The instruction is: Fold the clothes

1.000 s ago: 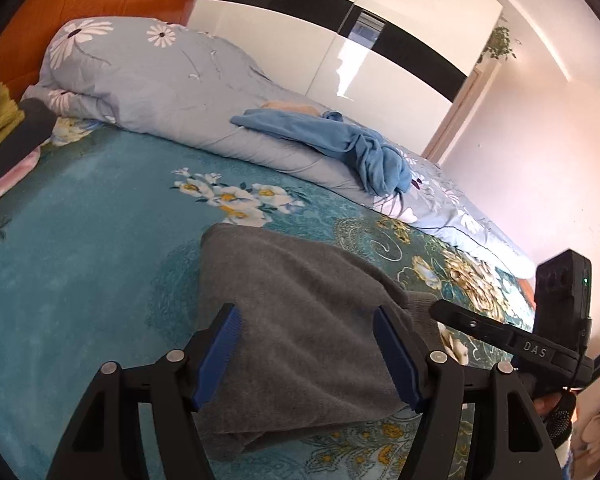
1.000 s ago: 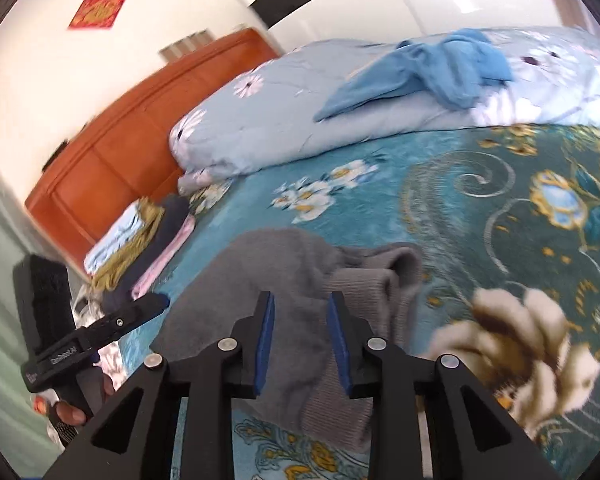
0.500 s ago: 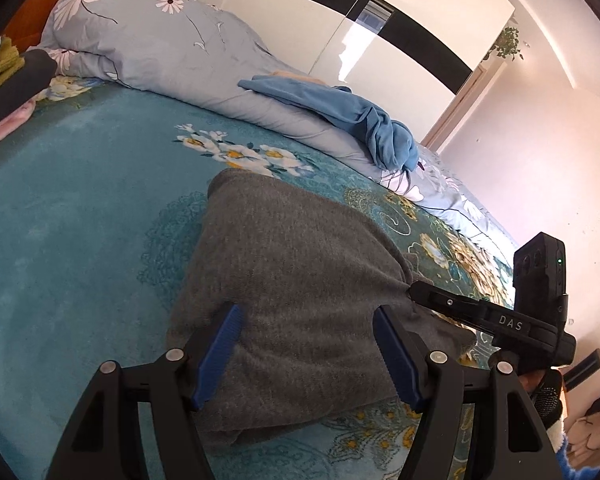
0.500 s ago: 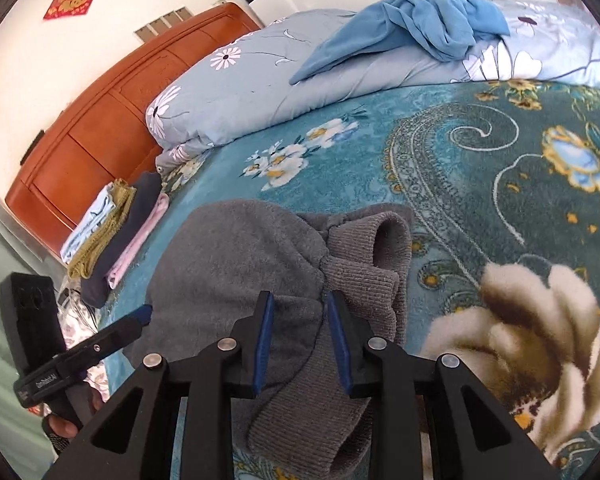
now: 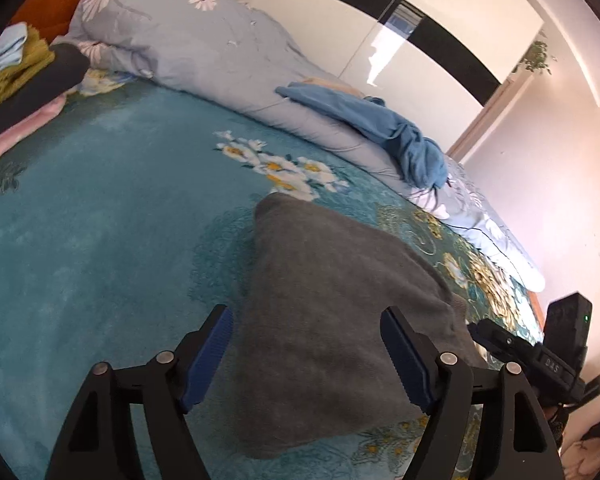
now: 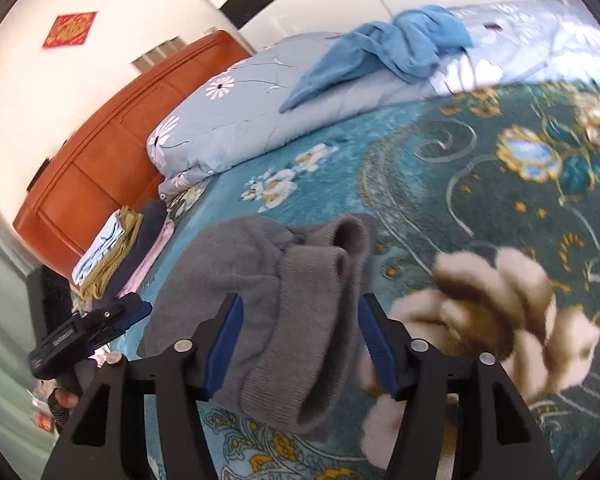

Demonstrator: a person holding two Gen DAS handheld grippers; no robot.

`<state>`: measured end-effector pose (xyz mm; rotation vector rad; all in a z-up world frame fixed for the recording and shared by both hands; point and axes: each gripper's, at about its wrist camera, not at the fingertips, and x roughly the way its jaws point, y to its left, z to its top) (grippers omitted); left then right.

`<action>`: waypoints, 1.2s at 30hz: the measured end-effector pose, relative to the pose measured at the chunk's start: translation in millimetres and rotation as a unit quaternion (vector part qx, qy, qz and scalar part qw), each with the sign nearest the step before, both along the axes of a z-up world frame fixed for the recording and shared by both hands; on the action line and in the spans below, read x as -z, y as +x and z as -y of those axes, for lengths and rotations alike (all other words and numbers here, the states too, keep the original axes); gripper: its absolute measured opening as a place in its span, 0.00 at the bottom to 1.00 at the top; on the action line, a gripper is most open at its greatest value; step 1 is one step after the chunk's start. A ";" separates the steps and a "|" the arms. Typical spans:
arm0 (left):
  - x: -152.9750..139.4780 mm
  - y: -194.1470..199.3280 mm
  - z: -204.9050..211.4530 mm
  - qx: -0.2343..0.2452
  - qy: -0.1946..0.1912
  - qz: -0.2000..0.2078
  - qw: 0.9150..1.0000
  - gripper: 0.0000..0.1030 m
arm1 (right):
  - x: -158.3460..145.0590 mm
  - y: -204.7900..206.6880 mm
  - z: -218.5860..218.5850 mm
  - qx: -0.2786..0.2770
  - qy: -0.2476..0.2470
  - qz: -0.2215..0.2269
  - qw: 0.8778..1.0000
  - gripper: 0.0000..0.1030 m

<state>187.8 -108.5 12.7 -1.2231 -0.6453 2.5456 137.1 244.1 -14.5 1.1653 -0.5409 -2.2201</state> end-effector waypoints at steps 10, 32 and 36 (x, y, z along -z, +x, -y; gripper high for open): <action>55.4 -43.8 16.8 0.039 0.131 0.098 0.986 0.82 | 42.9 -30.4 0.8 -0.005 -0.125 0.095 0.988 0.62; 47.3 -39.2 -14.1 0.056 0.090 0.062 0.992 0.71 | 30.2 -38.7 15.2 0.003 -0.130 0.102 0.986 0.40; 43.5 -29.2 -7.1 0.041 0.104 0.052 0.992 0.57 | 22.4 -35.8 17.7 0.004 -0.137 0.103 0.985 0.37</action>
